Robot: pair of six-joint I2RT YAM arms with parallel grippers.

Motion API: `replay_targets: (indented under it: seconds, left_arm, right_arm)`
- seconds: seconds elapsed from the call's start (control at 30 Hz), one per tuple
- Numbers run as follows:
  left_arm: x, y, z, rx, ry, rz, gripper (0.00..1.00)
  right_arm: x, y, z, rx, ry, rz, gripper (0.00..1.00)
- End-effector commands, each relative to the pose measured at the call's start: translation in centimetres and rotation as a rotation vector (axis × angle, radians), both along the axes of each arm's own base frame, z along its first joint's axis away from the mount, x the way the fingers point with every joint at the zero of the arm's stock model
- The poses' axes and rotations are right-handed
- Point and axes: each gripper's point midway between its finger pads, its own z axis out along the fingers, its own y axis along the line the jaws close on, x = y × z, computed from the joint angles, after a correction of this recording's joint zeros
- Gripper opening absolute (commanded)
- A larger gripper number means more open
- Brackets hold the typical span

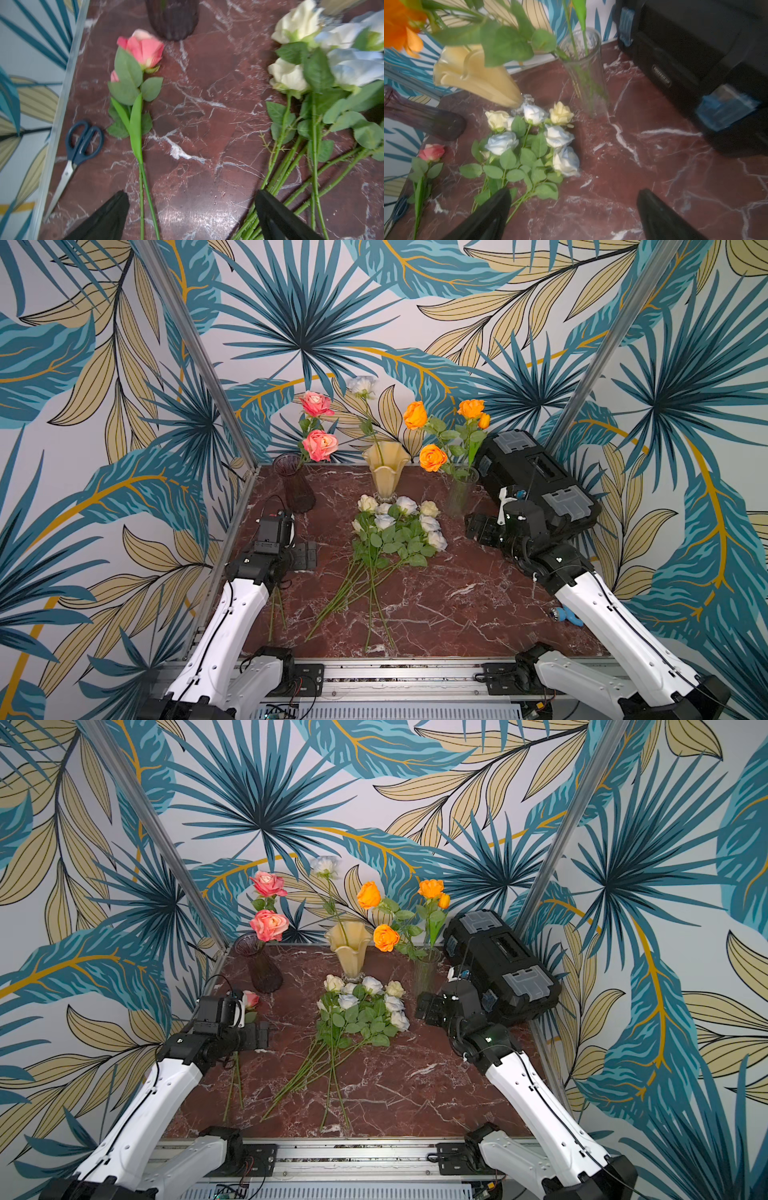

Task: Arrange the flowers in different vases according to their variety
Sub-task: Adjust the flower in the vase, then pick up the flower at the center of the board.

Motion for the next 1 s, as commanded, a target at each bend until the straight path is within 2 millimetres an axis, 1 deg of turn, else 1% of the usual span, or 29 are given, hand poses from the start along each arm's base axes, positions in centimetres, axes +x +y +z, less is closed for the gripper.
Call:
replay_targets:
  seconds: [0.0,0.03,0.07,0.13,0.2,0.3,0.37,0.4,0.43,0.6,0.67,0.77,0.97]
  left_arm:
    - [-2.2,1.3,-3.2,-0.052,0.172,0.18,1.0]
    - [-2.8,1.3,-3.9,-0.062,0.219,0.209,0.99]
    - [-3.2,0.8,-4.6,-0.094,0.253,0.229,0.98]
    - [-3.6,0.1,-5.9,-0.15,0.276,0.255,0.94]
    - [-3.8,-0.1,-6.9,-0.178,0.283,0.285,0.89]
    - [-4.6,0.4,-8.1,-0.17,0.329,0.351,0.87]
    - [-5.2,1.1,-8.5,-0.135,0.351,0.392,0.85]
    - [-5.3,1.1,-8.6,-0.133,0.359,0.395,0.85]
    - [-5.3,1.7,-8.7,-0.102,0.363,0.41,0.85]
    - [-5.0,2.4,-10.1,-0.059,0.418,0.428,0.85]
    - [-4.9,2.9,-10.6,-0.024,0.447,0.428,0.85]
    - [-4.9,3.5,-11.5,-0.006,0.481,0.429,0.85]
    - [-3.9,3.3,-12.5,-0.027,0.469,0.418,0.8]
  right_arm:
    - [-1.0,1.9,-1.1,0.07,0.051,0.088,0.99]
    - [-0.9,2.3,-1.3,0.075,0.06,0.106,0.99]
    - [-0.9,2.7,-1.4,0.08,0.068,0.123,0.98]
    - [-0.7,3.1,-1.7,0.093,0.082,0.135,0.97]
    - [-0.6,3.4,-1.8,0.106,0.082,0.143,0.97]
    - [-0.4,4.0,-1.7,0.127,0.082,0.166,0.96]
    - [-0.3,4.5,-1.8,0.142,0.085,0.186,0.96]
    - [-0.3,4.6,-1.8,0.147,0.088,0.191,0.96]
    - [-0.3,4.8,-1.9,0.154,0.088,0.197,0.96]
    - [0.0,5.4,-2.0,0.209,0.078,0.206,0.95]
    - [0.1,5.6,-2.1,0.224,0.08,0.207,0.95]
    - [0.3,5.6,-1.8,0.234,0.065,0.205,0.94]
    - [0.4,5.0,-0.7,0.241,0.031,0.19,0.94]
